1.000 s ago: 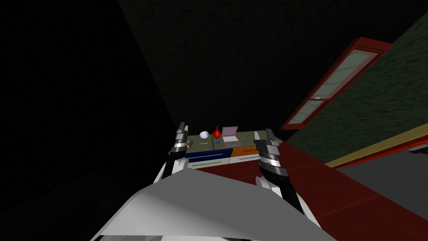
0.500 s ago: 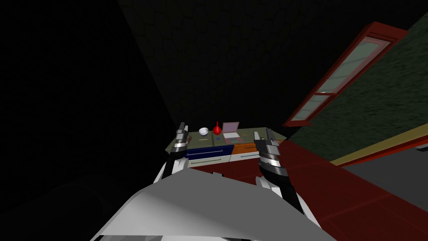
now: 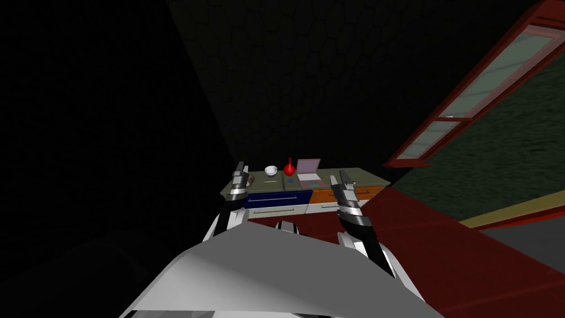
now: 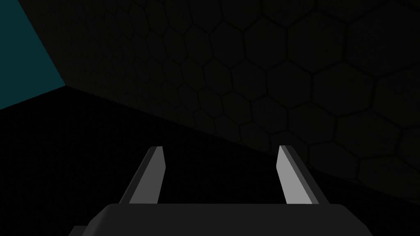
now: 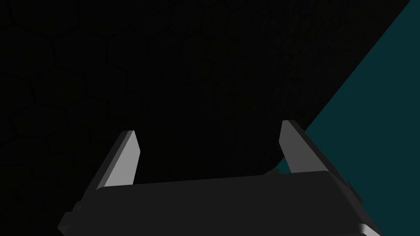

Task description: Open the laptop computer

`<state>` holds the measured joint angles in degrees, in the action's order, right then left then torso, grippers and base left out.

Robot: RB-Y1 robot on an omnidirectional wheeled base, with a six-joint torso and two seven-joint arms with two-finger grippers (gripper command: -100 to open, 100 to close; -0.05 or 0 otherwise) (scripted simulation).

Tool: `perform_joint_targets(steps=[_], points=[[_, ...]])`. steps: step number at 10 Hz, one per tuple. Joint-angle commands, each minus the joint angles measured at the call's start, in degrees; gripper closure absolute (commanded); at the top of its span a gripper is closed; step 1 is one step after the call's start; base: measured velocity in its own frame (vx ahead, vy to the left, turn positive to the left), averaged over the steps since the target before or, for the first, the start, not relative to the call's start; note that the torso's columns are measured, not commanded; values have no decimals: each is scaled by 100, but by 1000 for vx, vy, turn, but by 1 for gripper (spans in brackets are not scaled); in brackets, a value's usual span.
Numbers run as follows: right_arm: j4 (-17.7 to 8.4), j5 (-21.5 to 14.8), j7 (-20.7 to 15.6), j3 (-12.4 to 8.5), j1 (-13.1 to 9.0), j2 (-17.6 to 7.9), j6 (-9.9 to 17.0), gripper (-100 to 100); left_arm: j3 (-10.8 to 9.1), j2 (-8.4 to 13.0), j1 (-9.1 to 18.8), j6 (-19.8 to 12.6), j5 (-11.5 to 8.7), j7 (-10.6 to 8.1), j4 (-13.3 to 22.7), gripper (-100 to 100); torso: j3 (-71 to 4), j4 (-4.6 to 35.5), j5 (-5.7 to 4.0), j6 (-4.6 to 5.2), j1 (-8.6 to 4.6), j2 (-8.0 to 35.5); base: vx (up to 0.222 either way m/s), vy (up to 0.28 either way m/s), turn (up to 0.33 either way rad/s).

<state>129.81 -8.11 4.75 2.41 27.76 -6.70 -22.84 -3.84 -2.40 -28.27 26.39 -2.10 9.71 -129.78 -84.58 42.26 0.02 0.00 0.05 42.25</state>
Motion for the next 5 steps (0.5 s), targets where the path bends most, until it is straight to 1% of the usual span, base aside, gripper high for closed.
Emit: perform_joint_targets(steps=[1, 5], points=[[-269, -274, -295, -64, -198, -251, 241, -100, 0, 0, 0, 0, 0, 0, 0, 0, 0, 2, -1, 1, -2, 2, 18, 32, 111], [-770, -828, -867, -115, -561, -575, 636, -100, 0, 0, 0, 0, 0, 0, 0, 0, 1, 3, -1, 0, -4, 5, 21, 31, 139]])
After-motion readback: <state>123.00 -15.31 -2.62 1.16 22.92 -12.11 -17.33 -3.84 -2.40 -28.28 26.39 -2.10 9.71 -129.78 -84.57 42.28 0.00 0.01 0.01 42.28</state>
